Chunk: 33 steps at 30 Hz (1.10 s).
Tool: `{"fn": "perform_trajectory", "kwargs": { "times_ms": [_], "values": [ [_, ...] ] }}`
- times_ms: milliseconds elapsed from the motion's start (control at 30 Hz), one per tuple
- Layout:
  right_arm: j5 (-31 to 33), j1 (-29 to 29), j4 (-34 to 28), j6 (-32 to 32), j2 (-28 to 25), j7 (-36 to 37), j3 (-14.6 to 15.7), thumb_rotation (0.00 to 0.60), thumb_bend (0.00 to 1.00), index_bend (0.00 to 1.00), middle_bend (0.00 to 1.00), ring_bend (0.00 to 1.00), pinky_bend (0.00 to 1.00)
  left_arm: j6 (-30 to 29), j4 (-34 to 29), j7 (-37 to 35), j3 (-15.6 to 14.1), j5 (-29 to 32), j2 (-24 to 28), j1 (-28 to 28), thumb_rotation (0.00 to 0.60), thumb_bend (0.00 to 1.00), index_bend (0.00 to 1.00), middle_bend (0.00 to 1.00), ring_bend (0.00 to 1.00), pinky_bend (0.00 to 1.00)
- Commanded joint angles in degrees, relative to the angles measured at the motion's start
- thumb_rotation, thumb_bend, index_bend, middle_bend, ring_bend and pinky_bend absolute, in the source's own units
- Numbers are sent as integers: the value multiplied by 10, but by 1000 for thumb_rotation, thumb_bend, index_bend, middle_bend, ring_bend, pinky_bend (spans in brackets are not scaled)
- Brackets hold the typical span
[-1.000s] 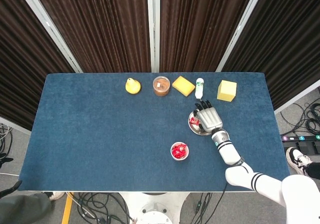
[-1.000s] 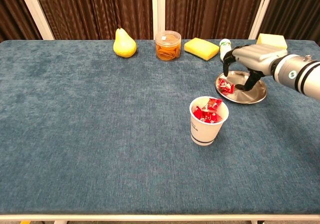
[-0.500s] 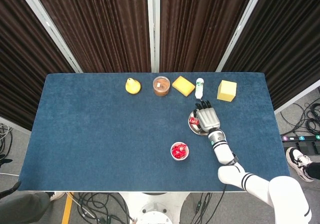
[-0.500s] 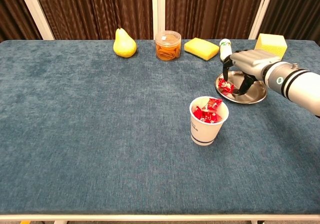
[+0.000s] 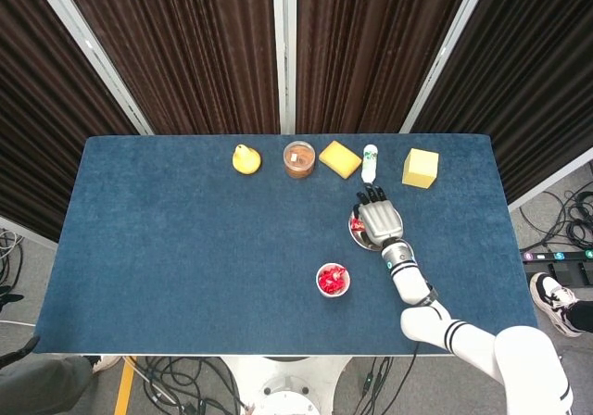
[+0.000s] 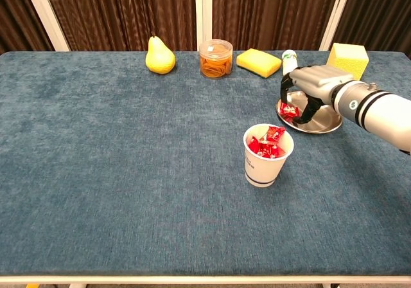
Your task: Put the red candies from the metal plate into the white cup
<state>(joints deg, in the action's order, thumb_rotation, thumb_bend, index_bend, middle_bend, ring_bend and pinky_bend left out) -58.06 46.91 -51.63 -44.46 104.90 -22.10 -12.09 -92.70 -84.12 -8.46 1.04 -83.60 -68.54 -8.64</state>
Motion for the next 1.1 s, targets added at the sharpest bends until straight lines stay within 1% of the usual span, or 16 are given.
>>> {"fn": "perform_trajectory", "kwargs": {
  "times_ms": [33,233,333,400,467,600,733,800,933,1000,1100],
  "values": [
    [1,1,6,1,5,-2,-1,600,286,470,140,0,0,-1,1,-1,0,0,0,-1,600,124,366,310,266,265],
    [-7,0,13,-2,8,3,-2,600,371,542,167,0,0,-1,0,-2,0,1,0,-2,600,123,366,310,266,265],
    [-12,-3,9,-6,2,6,-1,600,397,561,173,0,0,-2,1,-3,0,0,0,-2,600,123,366,310,266,265],
    [-21,-9,-8,-18,-8,17,-1,600,397,562,172,0,0,-3,1,-3,0,-1,0,-2,600,123,366,310,266,265],
    [-40,-16,-37,-33,-27,33,1,600,396,562,170,0,0,-4,1,-3,0,-2,1,-2,600,124,366,310,266,265],
    [-110,-38,-141,-80,-98,73,20,600,395,564,172,0,0,-4,-2,-1,0,-3,3,-2,600,123,366,310,266,265],
    [-196,-58,-260,-128,-179,112,48,600,394,568,176,0,0,-6,-8,6,1,-6,5,0,600,123,366,310,266,265],
    [-238,-65,-304,-145,-208,124,65,600,394,568,176,0,0,-6,-12,10,1,-7,7,0,600,123,366,310,266,265],
    [-299,-72,-353,-161,-235,141,99,600,393,564,174,0,0,-8,-20,16,1,-9,10,1,600,123,366,310,266,265],
    [-326,-74,-360,-166,-239,144,114,600,393,554,168,0,0,-10,-23,18,0,-10,11,0,600,123,366,310,266,265],
    [-349,-77,-364,-172,-240,145,127,600,390,544,161,0,0,-12,-26,19,-1,-10,13,-2,600,123,366,310,266,265]
  ]
}}
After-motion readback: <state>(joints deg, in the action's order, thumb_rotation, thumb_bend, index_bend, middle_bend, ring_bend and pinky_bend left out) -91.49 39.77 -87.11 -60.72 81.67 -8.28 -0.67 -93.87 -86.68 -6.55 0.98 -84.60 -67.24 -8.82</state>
